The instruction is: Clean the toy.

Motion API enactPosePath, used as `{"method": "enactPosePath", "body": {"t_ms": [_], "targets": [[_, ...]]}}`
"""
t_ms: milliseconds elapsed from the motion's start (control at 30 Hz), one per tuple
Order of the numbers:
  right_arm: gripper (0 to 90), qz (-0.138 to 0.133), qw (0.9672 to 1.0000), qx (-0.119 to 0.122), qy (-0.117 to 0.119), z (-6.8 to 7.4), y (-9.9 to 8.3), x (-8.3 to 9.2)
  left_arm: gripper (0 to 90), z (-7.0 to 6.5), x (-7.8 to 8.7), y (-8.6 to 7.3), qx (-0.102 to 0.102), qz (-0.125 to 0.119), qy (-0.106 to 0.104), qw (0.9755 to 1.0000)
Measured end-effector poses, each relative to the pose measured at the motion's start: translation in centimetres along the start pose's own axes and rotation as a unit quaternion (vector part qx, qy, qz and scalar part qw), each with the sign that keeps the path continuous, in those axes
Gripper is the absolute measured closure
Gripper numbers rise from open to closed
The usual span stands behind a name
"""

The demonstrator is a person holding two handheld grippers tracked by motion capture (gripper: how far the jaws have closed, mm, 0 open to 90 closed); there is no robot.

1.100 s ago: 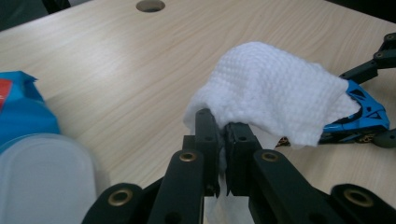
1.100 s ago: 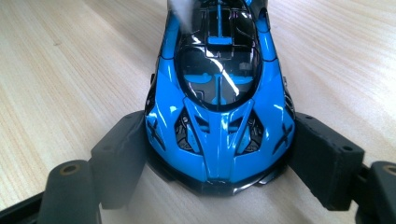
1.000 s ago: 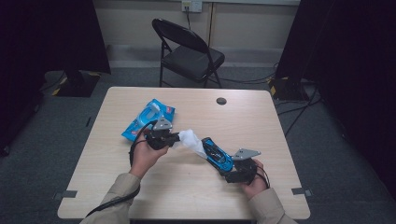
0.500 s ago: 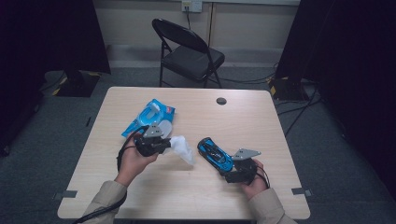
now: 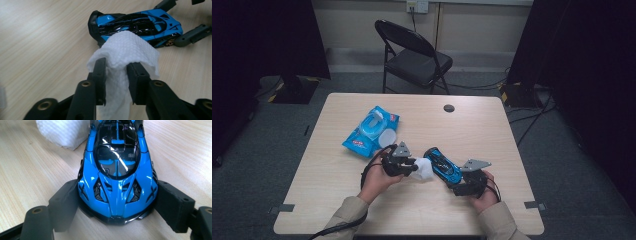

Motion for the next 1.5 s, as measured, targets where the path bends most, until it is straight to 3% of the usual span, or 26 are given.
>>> {"method": "enactPosePath", "body": {"t_ms": [167, 300, 400, 467, 500, 533, 667, 733, 800, 1067, 1200, 1300, 1400, 1500], "targets": [[23.6, 0.000, 1.0000, 0.000, 0.000, 0.0, 0.0, 0.0, 65.5, -0.5, -1.4, -0.4, 0.005, 0.005, -0.004, 1.0000], [23.5, 0.000, 1.0000, 0.000, 0.000, 0.0, 0.0, 0.0, 57.3, -0.8, -2.3, -1.4, 0.015, 0.014, -0.010, 0.9997], [23.5, 0.000, 1.0000, 0.000, 0.000, 0.0, 0.0, 0.0, 50.1, -1.1, -2.4, -1.6, 0.018, 0.005, -0.020, 0.9996], [23.6, 0.000, 1.0000, 0.000, 0.000, 0.0, 0.0, 0.0, 43.9, -1.3, -2.4, -1.7, 0.001, 0.002, -0.023, 0.9997], [23.6, 0.000, 1.0000, 0.000, 0.000, 0.0, 0.0, 0.0, 44.4, -1.3, -2.4, -1.7, 0.001, 0.002, -0.023, 0.9997], [23.5, 0.000, 1.0000, 0.000, 0.000, 0.0, 0.0, 0.0, 45.7, -1.3, -2.4, -1.8, -0.019, 0.000, -0.017, 0.9997], [23.5, 0.000, 1.0000, 0.000, 0.000, 0.0, 0.0, 0.0, 49.9, -1.4, -2.3, -1.8, -0.018, -0.007, -0.016, 0.9997], [23.5, 0.000, 1.0000, 0.000, 0.000, 0.0, 0.0, 0.0, 66.2, -1.9, -2.1, -1.9, -0.023, -0.008, -0.027, 0.9993], [23.5, 0.000, 1.0000, -0.001, 0.000, 0.0, 0.0, 0.0, 75.1, -2.1, -2.1, -1.9, -0.028, -0.011, -0.031, 0.9991], [23.2, 0.002, 1.0000, 0.005, 0.004, 0.0, -0.2, 0.3, 83.0, -2.2, -2.0, -2.0, -0.002, -0.008, -0.034, 0.9994], [18.4, -0.006, 0.9999, 0.005, 0.013, 0.2, -0.1, 0.7, 83.6, -2.1, -2.0, -2.0, 0.012, -0.008, -0.036, 0.9993], [17.2, -0.014, 0.9997, 0.019, 0.010, 0.5, 0.4, 1.4, 83.7, -2.1, -2.0, -1.9, 0.012, -0.006, -0.036, 0.9993], [17.2, -0.032, 0.9992, 0.013, 0.019, 0.8, 1.4, 2.1, 84.0, -2.2, -1.8, -2.0, 0.014, 0.004, -0.040, 0.9991], [20.1, -0.044, 0.9989, 0.010, 0.010, 0.7, 3.0, 2.6, 84.2, -2.5, -1.5, -2.0, 0.014, 0.010, -0.051, 0.9986]]}}
Point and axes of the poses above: each handheld gripper's, and its own axes: x roughly backward along the jaws, y roughly out of its top, z roughly to its left, the point moved 8 cm from there along -x, roughly forward along the jaws, and after that the axes turned 5 degrees about y, right-handed, at the moved point
